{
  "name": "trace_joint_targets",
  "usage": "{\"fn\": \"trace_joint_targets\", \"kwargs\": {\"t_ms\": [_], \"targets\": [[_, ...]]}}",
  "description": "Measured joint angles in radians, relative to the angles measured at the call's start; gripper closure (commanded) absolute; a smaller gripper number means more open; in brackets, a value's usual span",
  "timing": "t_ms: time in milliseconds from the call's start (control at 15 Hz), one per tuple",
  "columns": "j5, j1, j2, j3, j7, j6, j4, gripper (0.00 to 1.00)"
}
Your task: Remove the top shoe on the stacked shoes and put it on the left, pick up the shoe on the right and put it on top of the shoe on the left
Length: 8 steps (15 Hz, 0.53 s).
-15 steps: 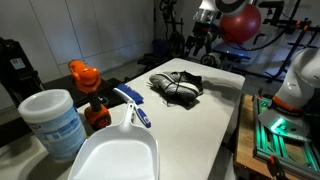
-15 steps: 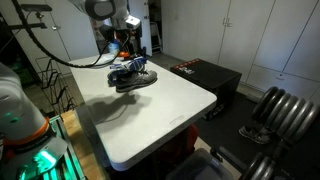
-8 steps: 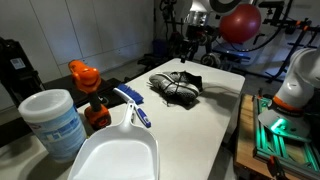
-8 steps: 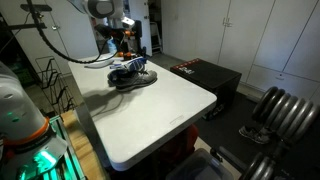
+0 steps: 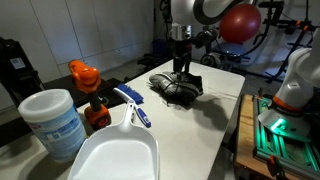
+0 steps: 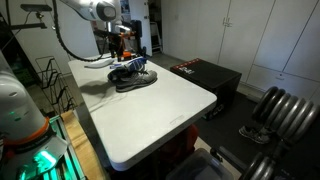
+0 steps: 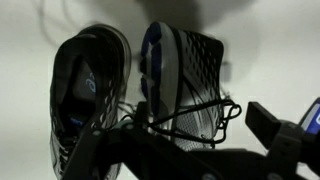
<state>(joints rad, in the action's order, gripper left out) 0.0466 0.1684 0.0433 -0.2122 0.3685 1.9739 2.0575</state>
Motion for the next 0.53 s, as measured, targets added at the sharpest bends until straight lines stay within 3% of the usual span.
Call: {"fn": "trace_joint_targets", "kwargs": {"t_ms": [533], "targets": [[0.0,-0.009,0.075,0.055,-0.001,-0.005,-0.021,0.0]]}}
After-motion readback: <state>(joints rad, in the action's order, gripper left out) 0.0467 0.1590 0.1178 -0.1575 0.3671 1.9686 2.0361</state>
